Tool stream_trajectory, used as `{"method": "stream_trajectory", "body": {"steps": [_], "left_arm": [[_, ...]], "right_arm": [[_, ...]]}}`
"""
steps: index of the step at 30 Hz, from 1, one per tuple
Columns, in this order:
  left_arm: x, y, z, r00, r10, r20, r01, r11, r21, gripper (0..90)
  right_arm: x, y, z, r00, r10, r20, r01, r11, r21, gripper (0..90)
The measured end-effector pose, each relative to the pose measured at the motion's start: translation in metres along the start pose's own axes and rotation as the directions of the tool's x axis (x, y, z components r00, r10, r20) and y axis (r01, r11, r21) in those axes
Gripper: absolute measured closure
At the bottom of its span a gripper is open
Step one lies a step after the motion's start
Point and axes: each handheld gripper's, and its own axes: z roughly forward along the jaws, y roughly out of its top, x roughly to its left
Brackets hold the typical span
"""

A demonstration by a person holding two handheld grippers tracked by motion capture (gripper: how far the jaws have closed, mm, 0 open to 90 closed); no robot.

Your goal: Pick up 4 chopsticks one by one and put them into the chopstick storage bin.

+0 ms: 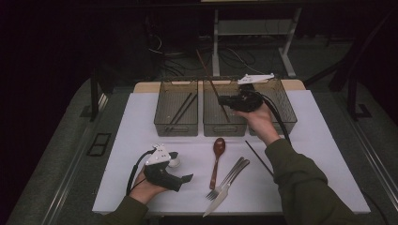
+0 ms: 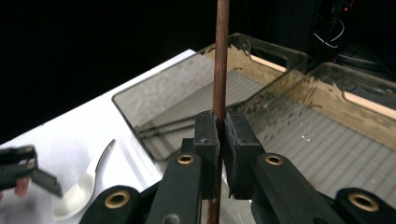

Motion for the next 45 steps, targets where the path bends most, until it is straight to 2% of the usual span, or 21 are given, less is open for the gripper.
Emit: {"method": "stream_trajectory", "body": {"steps": [14,27,34,45], "left_arm": [[0.0,0.0,-0.001,1.0,0.005,0.003,-0.005,0.9999,-0.011,0.0],[0.0,0.001,-0.002,0.9999,0.01,0.01,-0.01,0.9999,-0.012,0.0],[-0.001,0.001,-0.002,0.9999,0.003,0.014,-0.002,0.9998,-0.022,0.0],[-0.001,0.001,-0.002,0.9997,0.017,0.016,-0.016,0.9998,-0.015,0.0]], "right_arm": [[0.02,0.021,0.049,0.9999,0.017,0.0,-0.017,1.0,0.008,83.8],[0.041,0.034,0.086,1.0,0.009,-0.001,-0.009,1.0,0.02,83.8],[0.044,0.03,0.107,0.9997,0.022,0.007,-0.022,0.999,0.033,83.8],[0.043,0.008,0.134,0.9988,0.022,0.045,-0.028,0.991,0.128,83.8]]}}
